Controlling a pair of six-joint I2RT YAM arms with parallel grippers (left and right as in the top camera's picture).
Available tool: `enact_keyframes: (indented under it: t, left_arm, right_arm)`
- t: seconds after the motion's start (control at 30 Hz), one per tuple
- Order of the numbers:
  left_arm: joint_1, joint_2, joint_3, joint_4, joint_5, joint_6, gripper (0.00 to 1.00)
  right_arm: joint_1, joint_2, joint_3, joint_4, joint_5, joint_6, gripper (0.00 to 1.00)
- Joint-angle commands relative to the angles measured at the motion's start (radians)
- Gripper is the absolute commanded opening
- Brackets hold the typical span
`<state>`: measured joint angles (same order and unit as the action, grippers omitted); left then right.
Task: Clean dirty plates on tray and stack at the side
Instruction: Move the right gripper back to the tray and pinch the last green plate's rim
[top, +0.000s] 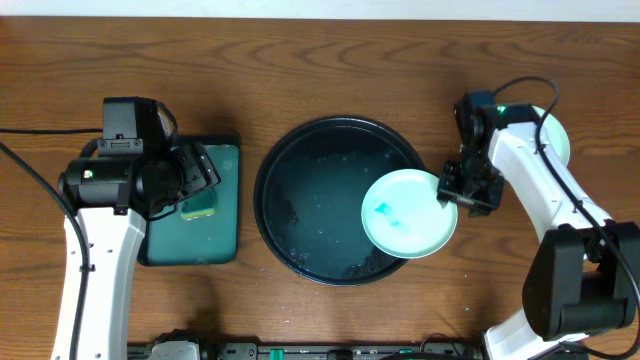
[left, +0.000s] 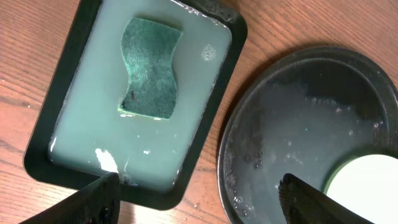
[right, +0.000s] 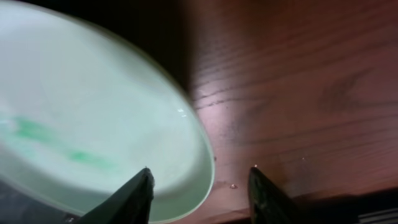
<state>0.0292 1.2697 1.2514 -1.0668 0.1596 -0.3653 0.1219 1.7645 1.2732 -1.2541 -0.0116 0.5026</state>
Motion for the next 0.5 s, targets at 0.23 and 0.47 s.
enact_keyframes:
  t: [0.23,0.47]
  left_arm:
    - [-0.002,0.006,0.0,-0.002,0.013,0.013,0.81]
    - [-0.002,0.006,0.0,-0.002,0.013,0.013,0.81]
  right_arm:
    - [0.024,-0.012,-0.197,0.311,-0.024,0.036,0.38]
    - [0.031,-0.014,-0.245,0.415,-0.057,0.043,0.05]
